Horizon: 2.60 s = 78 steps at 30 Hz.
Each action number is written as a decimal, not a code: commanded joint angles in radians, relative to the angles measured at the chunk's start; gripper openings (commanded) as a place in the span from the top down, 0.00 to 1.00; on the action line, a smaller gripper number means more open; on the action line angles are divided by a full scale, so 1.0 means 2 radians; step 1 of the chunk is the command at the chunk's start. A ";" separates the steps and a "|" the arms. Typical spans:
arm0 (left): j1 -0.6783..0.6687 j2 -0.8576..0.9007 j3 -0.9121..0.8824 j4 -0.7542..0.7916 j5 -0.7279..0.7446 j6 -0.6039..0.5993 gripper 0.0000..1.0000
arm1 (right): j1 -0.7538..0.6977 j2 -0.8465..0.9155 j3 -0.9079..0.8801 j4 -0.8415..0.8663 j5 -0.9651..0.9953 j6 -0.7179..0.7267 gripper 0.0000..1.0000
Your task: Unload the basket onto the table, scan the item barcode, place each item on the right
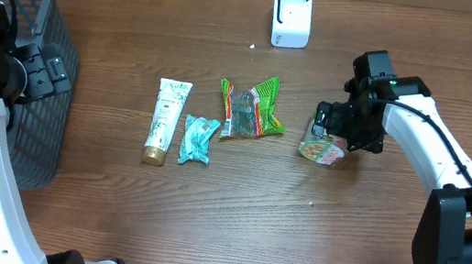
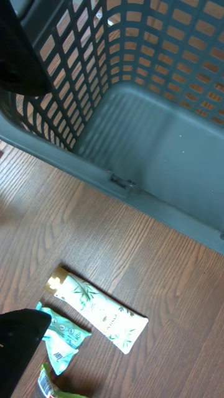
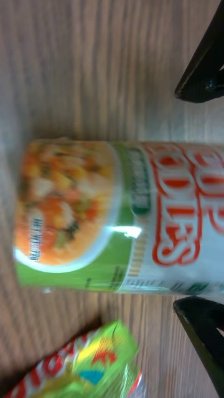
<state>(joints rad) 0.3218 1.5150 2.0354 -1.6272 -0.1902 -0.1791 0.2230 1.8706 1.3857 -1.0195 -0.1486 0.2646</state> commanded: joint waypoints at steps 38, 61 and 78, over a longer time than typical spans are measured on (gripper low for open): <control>0.002 0.001 0.000 0.001 0.002 0.010 0.00 | -0.134 0.001 0.021 -0.019 -0.133 -0.137 0.01; 0.002 0.001 0.000 0.001 0.002 0.010 0.01 | -0.004 0.001 0.043 -0.064 -0.130 -0.112 0.09; 0.002 0.001 0.000 0.001 0.002 0.010 0.00 | -0.015 0.019 0.043 -0.013 -0.100 0.014 0.01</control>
<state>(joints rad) 0.3218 1.5150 2.0354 -1.6268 -0.1902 -0.1791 0.1978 1.8778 1.4528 -1.0477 -0.3584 0.2535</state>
